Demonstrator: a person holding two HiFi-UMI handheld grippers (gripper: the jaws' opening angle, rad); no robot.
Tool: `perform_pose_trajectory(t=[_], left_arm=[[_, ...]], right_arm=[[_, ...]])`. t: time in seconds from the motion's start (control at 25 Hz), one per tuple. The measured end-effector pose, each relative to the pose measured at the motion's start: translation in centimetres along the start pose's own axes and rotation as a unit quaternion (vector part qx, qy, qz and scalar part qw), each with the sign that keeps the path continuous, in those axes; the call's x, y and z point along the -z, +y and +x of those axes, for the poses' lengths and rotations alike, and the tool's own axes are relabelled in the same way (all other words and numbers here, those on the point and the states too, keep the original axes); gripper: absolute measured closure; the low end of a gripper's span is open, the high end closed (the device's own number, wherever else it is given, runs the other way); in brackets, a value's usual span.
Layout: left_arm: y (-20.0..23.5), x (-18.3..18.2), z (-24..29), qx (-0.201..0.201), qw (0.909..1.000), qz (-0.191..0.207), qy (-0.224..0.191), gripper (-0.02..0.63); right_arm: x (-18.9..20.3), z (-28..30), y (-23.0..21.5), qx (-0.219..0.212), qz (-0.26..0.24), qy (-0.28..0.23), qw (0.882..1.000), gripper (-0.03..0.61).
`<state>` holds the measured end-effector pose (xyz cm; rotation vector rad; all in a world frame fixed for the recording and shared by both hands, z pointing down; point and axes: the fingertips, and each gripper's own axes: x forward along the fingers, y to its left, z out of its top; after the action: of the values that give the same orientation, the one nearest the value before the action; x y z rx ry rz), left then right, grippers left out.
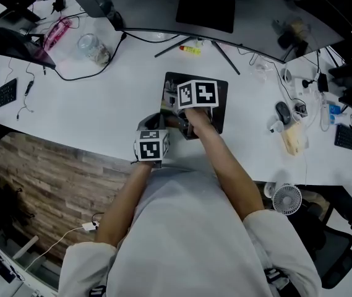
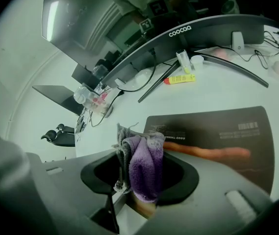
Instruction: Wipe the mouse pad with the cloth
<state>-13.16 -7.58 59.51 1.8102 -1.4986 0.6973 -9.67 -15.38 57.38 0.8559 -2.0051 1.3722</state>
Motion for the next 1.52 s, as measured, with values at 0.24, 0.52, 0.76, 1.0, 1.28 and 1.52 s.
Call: perform_pose_trajectory(t=[0.24,0.52,0.76,1.0,1.28,1.52], left_arm=[[0.0,0.0,0.0,0.002,1.0000,-0.003,0.002,0.614],[0.0,0.1,0.1,0.006,1.0000,-0.006,0.005,0.614],[0.1,0.1,0.1,0.003,1.0000,-0.004,0.004,0.614],[0.0,0.1,0.1,0.003,1.0000,-0.005,0.004,0.614],[0.0,0.0,0.1,0.002,1.0000,-0.003,0.003,0.614],[-0.1,0.1,0.1,0.000,1.0000,-0.001,0.002,0.614]], right_arm=[[0.5,1.1,1.1,-0.005,-0.018,0.004,1.000,0.380],[1.3,2.0,0.8,-0.018,0.005,0.014,1.000,0.380],[1.4,1.9,0.5,-0.025,0.019,0.008,0.999,0.379],[1.6,1.5,0.1,-0.025,0.025,0.009,0.999,0.379],[1.7,0.9,-0.7,-0.023,0.034,0.006,0.999,0.377],[1.9,0.3,-1.5,-0.022,0.039,0.005,0.999,0.374]])
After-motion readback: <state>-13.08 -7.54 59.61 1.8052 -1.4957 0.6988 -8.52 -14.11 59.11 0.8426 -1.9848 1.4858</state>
